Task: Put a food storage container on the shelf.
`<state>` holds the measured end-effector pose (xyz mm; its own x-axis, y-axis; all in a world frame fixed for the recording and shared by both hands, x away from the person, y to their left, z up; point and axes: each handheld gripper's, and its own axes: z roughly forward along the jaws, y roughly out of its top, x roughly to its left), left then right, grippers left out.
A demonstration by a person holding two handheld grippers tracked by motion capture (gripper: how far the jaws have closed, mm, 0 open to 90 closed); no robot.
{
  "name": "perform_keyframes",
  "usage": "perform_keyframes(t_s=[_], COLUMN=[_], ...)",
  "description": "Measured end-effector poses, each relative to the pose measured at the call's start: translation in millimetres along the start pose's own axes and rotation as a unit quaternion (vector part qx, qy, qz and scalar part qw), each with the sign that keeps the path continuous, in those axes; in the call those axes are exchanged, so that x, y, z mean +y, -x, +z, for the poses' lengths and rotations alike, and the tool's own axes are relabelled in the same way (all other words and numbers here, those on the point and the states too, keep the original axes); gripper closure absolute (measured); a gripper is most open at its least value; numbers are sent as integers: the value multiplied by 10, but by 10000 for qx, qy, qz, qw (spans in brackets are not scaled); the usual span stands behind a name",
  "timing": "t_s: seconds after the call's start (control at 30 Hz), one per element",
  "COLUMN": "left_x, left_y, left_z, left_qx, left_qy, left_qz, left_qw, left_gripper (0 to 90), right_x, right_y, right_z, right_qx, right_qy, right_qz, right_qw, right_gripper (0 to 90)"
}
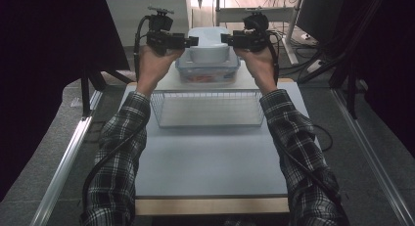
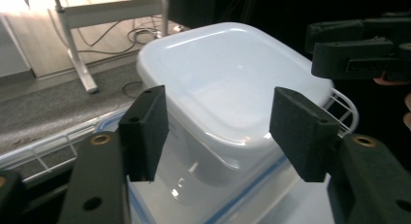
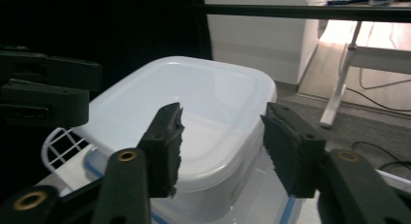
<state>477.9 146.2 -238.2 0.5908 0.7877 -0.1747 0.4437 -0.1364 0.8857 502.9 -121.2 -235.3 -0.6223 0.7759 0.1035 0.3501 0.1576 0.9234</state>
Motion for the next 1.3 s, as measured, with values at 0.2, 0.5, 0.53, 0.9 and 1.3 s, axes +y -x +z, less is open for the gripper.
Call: perform_keyframes(t_s=[0.2,0.5,0.53,0.9,1.3], left_x=[-118,-401,-435,-730,-1146], left_y=[0,23,29,153,195], left_z=[-72,-109,-116,-264,-359], left_qx=[-395,-438,-483,-646,-656], left_qy=[57,-68,-41,-7,-7], left_qz=[239,427,461,697,770], left_qw=[9989,9981,9978,9955,9949], left_gripper=[193,77,77,70,66], right_x=[-87,-317,-348,-659,-970], right_y=[28,-12,-15,-7,-28], right_z=[-88,-162,-166,-310,-486], right_qx=[533,838,833,877,787], right_qy=[-116,-265,-254,-255,-372], right_qz=[-148,-333,-349,-501,-581], right_qw=[9984,9956,9956,9946,9945], right_gripper=[276,161,150,139,90])
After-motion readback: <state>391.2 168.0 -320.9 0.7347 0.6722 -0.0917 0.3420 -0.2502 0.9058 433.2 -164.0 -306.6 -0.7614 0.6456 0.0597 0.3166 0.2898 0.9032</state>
